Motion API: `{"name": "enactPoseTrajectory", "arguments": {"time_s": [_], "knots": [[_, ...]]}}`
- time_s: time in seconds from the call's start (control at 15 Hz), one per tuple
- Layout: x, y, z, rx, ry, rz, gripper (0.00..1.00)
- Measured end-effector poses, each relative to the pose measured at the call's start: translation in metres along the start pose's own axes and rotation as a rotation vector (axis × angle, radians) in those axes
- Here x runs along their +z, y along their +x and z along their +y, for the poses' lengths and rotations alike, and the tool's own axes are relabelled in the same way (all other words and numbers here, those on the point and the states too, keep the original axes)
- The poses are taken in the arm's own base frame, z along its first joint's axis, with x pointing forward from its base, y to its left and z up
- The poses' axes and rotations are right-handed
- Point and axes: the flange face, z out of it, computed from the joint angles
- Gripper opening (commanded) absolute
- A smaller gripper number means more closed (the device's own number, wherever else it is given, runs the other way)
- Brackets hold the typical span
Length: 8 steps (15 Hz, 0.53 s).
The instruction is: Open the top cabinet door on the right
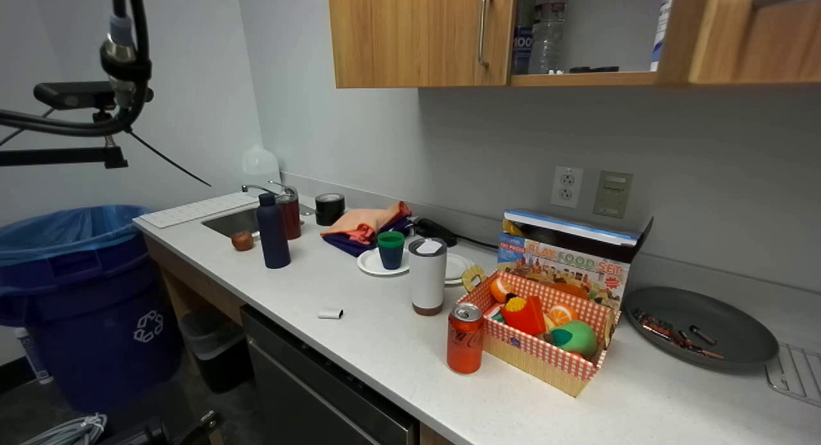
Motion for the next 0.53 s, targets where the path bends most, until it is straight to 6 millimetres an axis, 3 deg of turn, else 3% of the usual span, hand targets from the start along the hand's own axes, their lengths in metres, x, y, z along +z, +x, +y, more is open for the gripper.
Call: {"name": "enactPoseTrajectory", "arguments": {"time_s": [0.27, 0.4, 0.53], "knots": [[0.01, 0.002, 0.002, 0.016, -0.032, 0.011, 1.0], [0.0, -0.003, -0.001, -0.014, -0.012, 0.0, 1.0], [-0.023, -0.017, -0.009, -0.085, 0.064, -0.041, 1.0]]}}
